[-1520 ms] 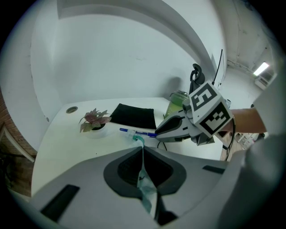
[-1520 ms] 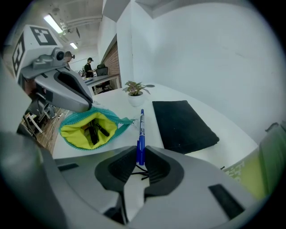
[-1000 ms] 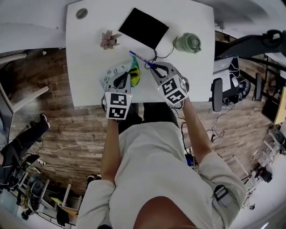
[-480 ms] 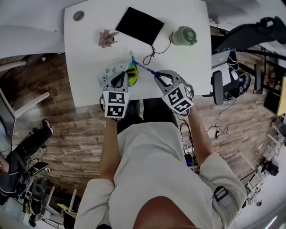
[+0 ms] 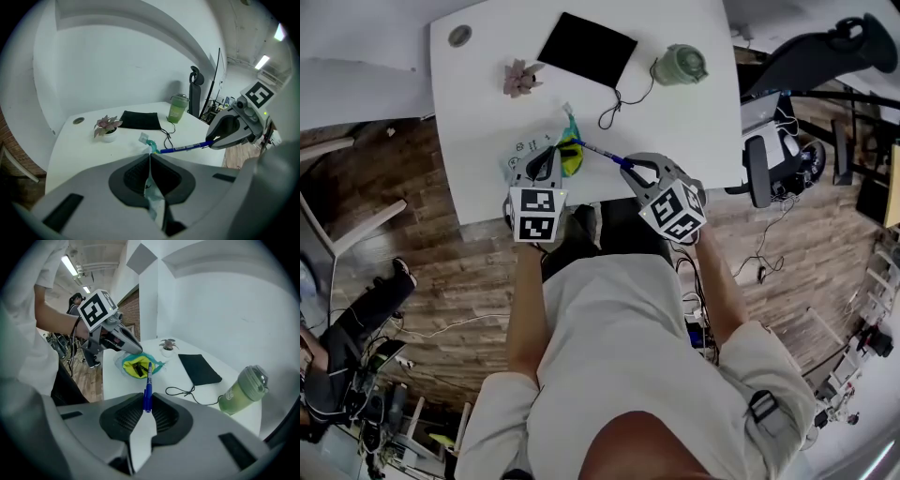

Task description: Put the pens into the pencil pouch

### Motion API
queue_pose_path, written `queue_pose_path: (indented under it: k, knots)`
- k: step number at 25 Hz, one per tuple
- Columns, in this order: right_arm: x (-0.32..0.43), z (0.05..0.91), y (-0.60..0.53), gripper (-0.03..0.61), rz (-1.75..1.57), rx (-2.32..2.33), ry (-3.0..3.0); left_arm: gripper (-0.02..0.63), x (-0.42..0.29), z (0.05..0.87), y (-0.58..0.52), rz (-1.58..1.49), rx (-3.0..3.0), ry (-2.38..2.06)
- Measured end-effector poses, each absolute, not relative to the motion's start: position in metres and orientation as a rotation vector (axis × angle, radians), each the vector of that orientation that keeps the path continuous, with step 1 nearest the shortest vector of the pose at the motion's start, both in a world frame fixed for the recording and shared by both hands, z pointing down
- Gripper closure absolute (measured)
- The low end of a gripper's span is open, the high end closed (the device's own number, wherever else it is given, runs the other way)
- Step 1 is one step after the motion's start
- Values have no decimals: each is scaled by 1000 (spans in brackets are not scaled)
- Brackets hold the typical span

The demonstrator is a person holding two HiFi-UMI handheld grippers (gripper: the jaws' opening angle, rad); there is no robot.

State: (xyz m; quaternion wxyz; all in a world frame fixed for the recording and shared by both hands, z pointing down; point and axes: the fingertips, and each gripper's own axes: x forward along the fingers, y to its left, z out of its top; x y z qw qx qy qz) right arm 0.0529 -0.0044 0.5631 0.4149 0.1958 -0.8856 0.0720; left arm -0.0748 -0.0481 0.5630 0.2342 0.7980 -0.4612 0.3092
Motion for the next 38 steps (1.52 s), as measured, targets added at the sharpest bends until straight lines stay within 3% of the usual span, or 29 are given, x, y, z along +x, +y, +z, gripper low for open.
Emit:
queue_pose_path:
  k: [38]
  knots:
    - [-51,574,0,522,-46,-10,-2279,611,-82,541,-34,727,2162,-1298]
